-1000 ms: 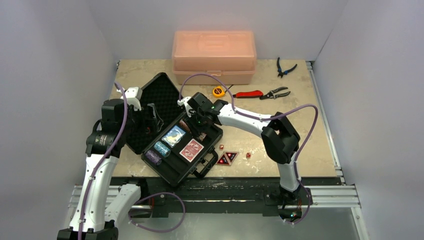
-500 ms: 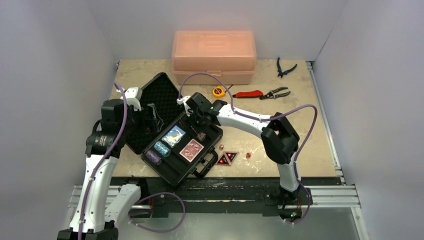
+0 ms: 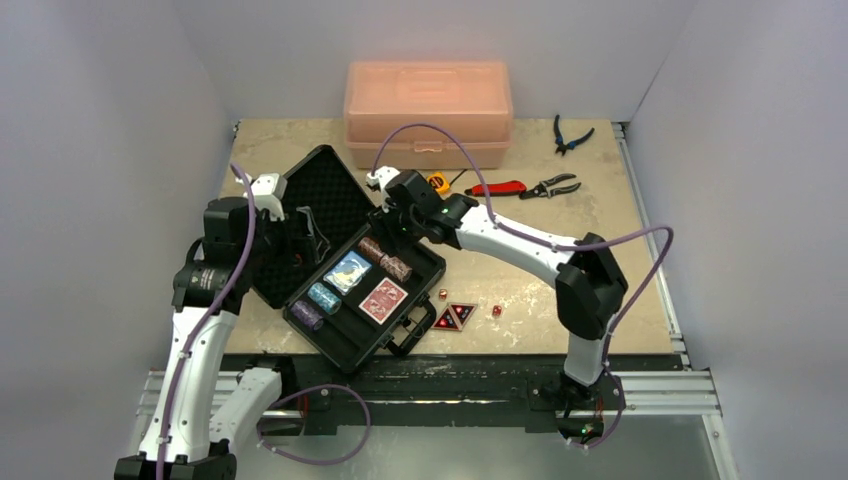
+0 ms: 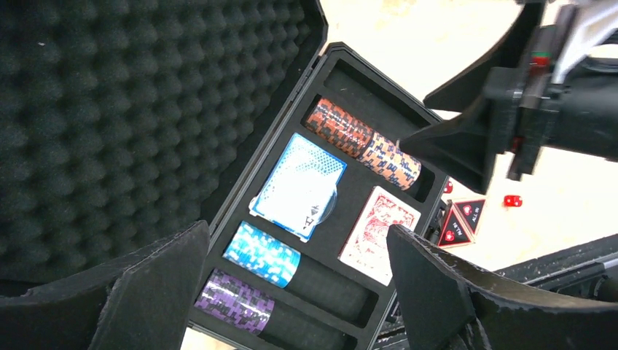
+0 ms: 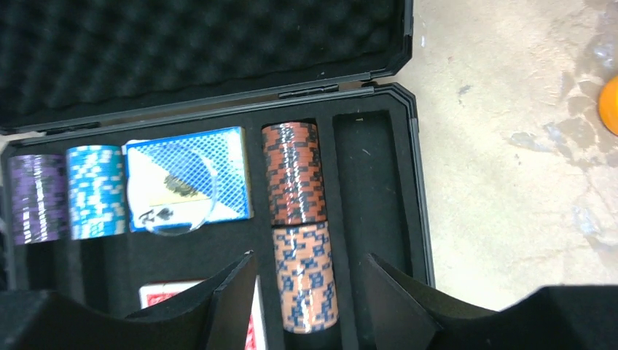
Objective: Pack up texas hold em set
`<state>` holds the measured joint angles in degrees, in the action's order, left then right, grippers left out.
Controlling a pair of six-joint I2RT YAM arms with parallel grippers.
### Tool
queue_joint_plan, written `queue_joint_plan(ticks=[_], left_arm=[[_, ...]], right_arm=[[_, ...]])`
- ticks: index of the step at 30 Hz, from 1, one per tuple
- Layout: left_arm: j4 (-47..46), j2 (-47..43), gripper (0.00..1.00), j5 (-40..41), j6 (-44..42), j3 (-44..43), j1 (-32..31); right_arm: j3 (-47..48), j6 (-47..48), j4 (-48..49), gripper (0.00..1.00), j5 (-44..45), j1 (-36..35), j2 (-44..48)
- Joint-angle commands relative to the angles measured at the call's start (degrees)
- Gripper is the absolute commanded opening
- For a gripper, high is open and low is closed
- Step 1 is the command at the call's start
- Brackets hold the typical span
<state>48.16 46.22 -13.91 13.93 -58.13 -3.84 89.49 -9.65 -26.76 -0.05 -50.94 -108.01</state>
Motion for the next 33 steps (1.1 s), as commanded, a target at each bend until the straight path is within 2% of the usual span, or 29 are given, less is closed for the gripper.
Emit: queue_joint_plan(ticks=[1,8,14,18,22,25,28,33], left_arm=[[-3.23,0.97,0.91,-4.55,-0.34,0.90,-0.59],[-3.55,2.43,0.91,-4.03,-0.97,0.70,-6.60],[-2.09,5.98,0.90,1.09,1.85,-1.11,-14.37],[-0.71,8.63,0.89,5.84,5.58,-2.86,-21.01],[-2.11,12.07,0.89,10.42,10.47,-4.09,-28.67],[-4.76,15.59,0.88,12.88,12.74,-5.06,-33.98],[-9.08,19.59,0.88,13.67,14.39,-5.81,-38.79],[-12.75,28.92,1.00,18.49,16.49,-9.69,-45.95]], right_arm=[[-4.25,-2.59,3.59,0.59,3.05,-0.04,7.50],[-15.53,-9.40,8.95,0.61,11.57,0.18,19.06],[-21.17,-12.26,11.42,0.62,19.00,1.73,25.51],[-24.02,-15.22,11.43,0.65,22.65,5.74,30.30],[-26.60,-17.62,11.52,0.75,23.91,10.96,36.02],[-27.70,-17.54,11.14,0.84,28.19,11.64,40.40],[-28.64,-18.05,10.68,0.98,33.59,11.65,44.32],[-29.31,-18.96,9.24,0.99,38.98,12.12,48.39]])
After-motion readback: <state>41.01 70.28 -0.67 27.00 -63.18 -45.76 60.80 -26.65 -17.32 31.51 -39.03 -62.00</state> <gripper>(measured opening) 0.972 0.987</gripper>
